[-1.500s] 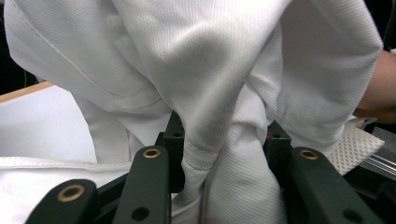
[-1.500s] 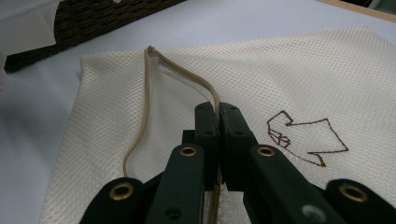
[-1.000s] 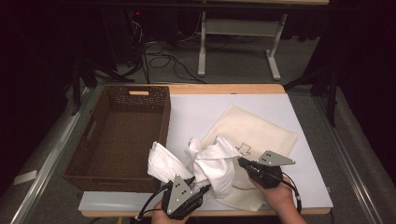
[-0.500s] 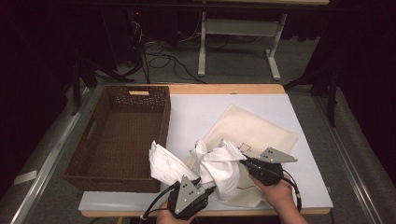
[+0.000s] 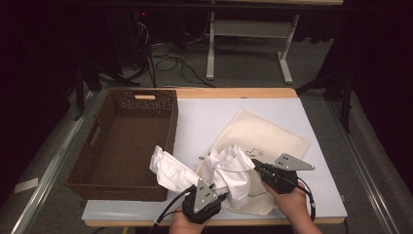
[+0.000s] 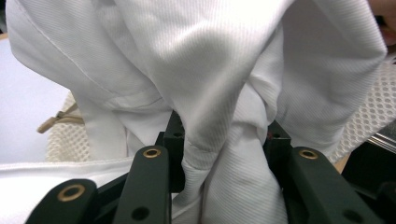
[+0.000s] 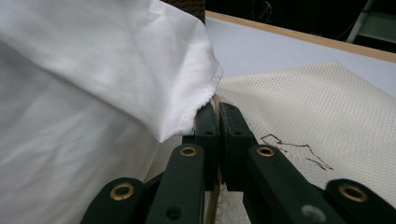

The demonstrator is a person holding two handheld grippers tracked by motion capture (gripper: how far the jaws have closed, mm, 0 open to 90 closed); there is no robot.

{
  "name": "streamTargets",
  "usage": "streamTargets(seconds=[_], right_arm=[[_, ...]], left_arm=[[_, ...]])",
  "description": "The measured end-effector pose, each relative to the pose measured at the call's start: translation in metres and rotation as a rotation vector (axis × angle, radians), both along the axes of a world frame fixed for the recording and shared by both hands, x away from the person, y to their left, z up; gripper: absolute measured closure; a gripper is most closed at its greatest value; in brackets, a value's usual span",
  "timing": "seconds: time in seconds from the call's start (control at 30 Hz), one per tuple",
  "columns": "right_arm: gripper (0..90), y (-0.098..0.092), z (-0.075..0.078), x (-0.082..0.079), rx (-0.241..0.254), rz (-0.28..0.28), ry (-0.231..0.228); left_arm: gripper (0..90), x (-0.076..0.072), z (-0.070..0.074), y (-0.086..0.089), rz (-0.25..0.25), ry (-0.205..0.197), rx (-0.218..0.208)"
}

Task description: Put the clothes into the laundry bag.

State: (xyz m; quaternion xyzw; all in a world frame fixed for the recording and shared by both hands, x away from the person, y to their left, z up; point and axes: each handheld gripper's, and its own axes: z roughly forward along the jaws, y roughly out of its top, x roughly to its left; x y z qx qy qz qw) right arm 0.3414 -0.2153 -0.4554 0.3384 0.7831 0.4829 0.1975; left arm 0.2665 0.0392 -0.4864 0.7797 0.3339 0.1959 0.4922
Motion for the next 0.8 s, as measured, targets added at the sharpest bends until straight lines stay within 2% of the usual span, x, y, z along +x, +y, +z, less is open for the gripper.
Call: streamTargets(seconds=[0.27,0.4,0.47,0.8], right_arm=[[89.0,-0.004,0.004,-0.001,0.017,-0.011,-0.013],[89.0,-0.007,0.005,-0.002,0.025,-0.017,-0.017],[88.9,-0.008,0.005,-0.002,0.022,-0.013,-0.023],[89.0,-0.013,0.009,-0.004,0.040,-0.023,-0.041]], left_arm=[[64.0,0.013,-0.004,-0.020,-0.015,0.023,0.024],[64.1,0.020,-0.008,-0.032,-0.035,0.051,0.075],[64.1,0.024,-0.012,-0.037,-0.038,0.061,0.085],[63.9,0.046,-0.024,-0.045,-0.049,0.156,0.067]])
